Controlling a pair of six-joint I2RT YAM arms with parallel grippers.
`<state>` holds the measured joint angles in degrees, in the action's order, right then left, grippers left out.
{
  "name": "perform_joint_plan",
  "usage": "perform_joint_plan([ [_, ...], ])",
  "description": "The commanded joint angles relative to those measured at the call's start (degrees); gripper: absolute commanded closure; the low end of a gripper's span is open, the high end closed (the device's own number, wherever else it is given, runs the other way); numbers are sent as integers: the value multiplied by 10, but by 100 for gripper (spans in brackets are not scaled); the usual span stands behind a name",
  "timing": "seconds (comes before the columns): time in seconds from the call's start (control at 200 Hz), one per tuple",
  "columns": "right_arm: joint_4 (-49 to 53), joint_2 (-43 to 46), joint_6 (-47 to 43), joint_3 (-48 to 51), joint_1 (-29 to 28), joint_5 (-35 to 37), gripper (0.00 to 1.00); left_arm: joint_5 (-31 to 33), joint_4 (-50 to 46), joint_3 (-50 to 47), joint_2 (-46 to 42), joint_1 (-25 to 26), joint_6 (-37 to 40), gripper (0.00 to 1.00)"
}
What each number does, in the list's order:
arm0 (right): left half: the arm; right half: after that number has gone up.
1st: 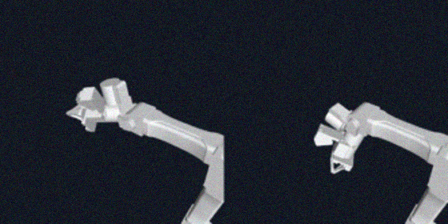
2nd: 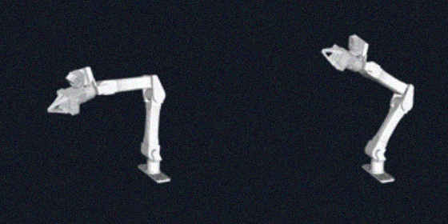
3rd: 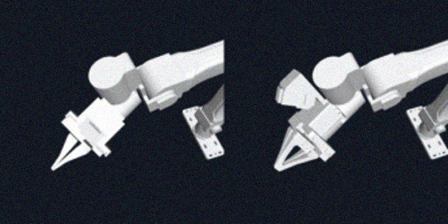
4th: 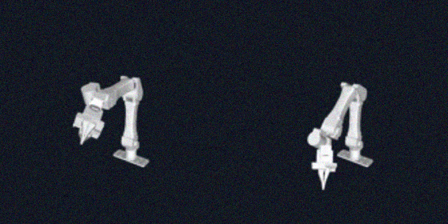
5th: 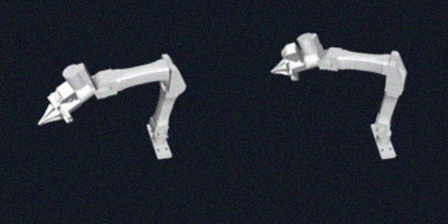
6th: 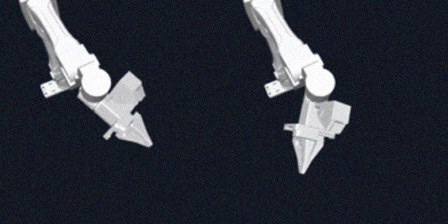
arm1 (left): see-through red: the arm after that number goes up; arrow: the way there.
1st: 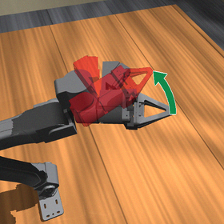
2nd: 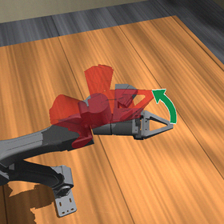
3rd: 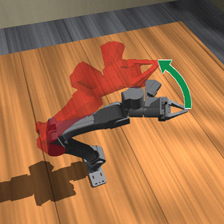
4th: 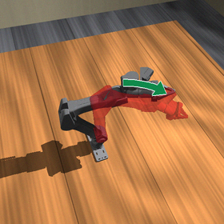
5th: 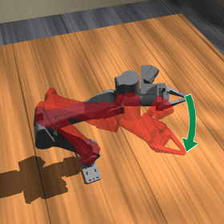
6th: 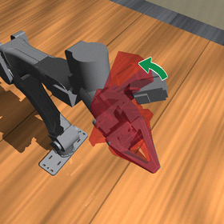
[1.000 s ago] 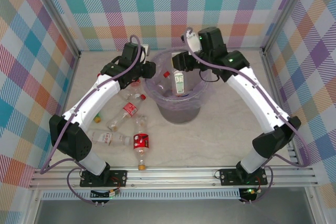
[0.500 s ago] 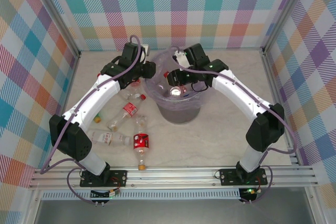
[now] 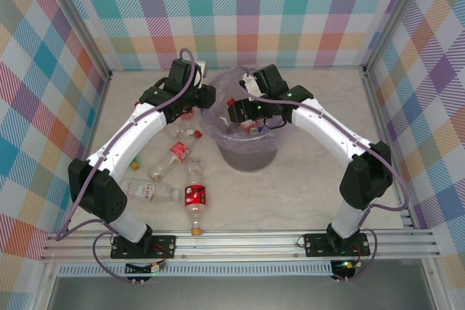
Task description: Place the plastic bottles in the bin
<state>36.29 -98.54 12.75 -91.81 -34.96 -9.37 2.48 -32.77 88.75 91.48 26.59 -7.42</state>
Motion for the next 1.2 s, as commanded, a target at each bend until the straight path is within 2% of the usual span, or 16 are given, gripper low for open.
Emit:
perform_joint_plan([
  [0.0, 4, 25, 0, -14, -2, 13, 25, 7, -63, -16, 18, 1, 20, 61],
  [0.275, 29, 88, -4, -29, -2, 42, 14, -1, -63, -16, 18, 1, 20, 61],
  [0.455, 45, 166, 4, -31, 6, 80, 8, -15, -65, -12, 17, 2, 19, 60],
  [0.625, 80, 251, 54, -10, 36, 123, 0, -42, -66, -9, 11, 3, 16, 57],
  [0.7, 84, 301, 80, 21, 65, 126, 1, -47, -63, -9, 6, 4, 14, 55],
  [0.805, 79, 368, 121, 78, 122, 100, 1, -59, -60, -9, 0, 4, 14, 47],
  [0.915, 54, 415, 156, 144, 169, 39, 1, -74, -54, -8, -3, 4, 12, 39],
  [1.075, 39, 425, 186, 194, 177, -47, 1, -100, -68, 12, 7, 4, 8, 20],
  [1.195, -13, 466, 221, 251, 184, -58, 1, -101, -63, 27, -1, 4, 4, 4],
])
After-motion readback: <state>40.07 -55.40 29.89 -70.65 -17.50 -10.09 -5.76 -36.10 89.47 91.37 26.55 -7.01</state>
